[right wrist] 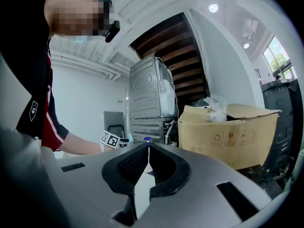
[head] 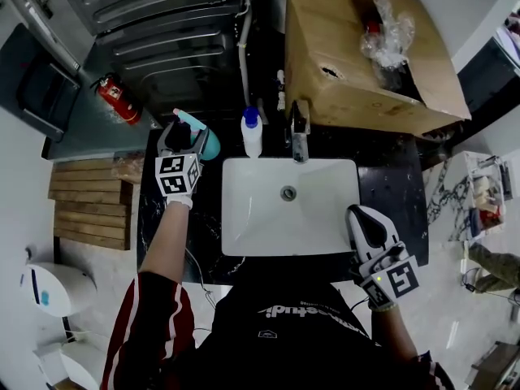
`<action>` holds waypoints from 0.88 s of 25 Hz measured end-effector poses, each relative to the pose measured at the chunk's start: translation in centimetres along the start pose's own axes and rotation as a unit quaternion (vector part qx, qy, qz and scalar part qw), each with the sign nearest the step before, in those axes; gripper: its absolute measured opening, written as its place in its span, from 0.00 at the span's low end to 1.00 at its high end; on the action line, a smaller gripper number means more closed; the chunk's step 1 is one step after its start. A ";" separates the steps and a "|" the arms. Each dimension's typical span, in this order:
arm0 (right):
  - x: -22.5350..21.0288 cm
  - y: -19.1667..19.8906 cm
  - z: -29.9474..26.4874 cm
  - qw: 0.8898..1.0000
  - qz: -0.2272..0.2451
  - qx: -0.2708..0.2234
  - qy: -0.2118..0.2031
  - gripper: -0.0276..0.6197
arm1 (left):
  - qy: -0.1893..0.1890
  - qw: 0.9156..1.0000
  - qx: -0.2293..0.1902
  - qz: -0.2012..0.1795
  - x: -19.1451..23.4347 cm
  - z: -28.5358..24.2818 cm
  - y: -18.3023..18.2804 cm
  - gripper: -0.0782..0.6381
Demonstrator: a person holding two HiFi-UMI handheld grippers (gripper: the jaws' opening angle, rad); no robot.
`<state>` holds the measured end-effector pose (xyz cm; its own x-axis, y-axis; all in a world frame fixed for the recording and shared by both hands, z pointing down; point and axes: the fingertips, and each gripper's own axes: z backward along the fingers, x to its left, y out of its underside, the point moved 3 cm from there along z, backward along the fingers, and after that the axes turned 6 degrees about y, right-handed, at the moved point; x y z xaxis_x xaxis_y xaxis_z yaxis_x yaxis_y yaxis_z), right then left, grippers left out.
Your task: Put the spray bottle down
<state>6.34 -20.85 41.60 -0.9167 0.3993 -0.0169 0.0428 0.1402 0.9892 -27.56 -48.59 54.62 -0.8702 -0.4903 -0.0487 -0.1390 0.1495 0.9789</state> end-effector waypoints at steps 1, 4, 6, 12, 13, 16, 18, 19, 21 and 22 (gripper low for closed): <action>0.3 0.0 0.1 1.000 0.000 -0.002 0.000 0.11 | -0.003 1.000 0.000 -0.001 0.1 0.4 0.1 0.60; 1.2 0.1 0.6 1.000 0.001 -0.005 -0.003 0.11 | -0.017 1.000 -0.001 0.006 0.3 2.3 1.0 0.61; 1.8 0.3 0.7 1.000 0.000 -0.007 -0.006 0.11 | -0.021 1.000 -0.004 0.017 0.1 4.1 1.5 0.61; 3.1 -0.3 0.4 0.999 0.000 -0.029 -0.013 0.11 | -0.001 0.998 -0.025 0.062 -1.6 11.3 1.2 0.61; 3.2 -0.3 0.3 1.000 0.003 -0.025 -0.014 0.11 | 0.001 0.997 -0.032 0.075 -1.5 12.7 0.9 0.61; 3.1 -0.4 0.0 1.000 0.010 -0.021 -0.019 0.11 | 0.003 0.995 -0.052 0.091 -2.1 16.9 -0.8 0.55; 2.8 -0.6 -0.1 0.999 0.006 -0.021 -0.023 0.11 | 0.012 0.995 -0.064 0.069 -3.1 18.9 -2.5 0.50; 2.6 -0.7 -0.1 0.999 0.003 -0.020 -0.024 0.11 | 0.018 0.996 -0.070 0.057 -3.7 19.6 -3.3 0.50; 2.1 -0.5 0.1 1.000 0.000 -0.014 -0.028 0.11 | 0.031 0.995 -0.080 0.040 -5.2 20.6 -4.7 0.49; 1.8 -0.5 0.2 0.999 0.000 -0.012 -0.029 0.11 | 0.039 0.995 -0.086 0.036 -6.1 21.0 -5.3 0.47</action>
<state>4.71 -19.98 41.00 -0.8919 0.4515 -0.0256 0.0316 0.1186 0.9924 -31.43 -28.34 45.56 -0.8350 -0.5493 0.0326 0.0122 0.0407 0.9991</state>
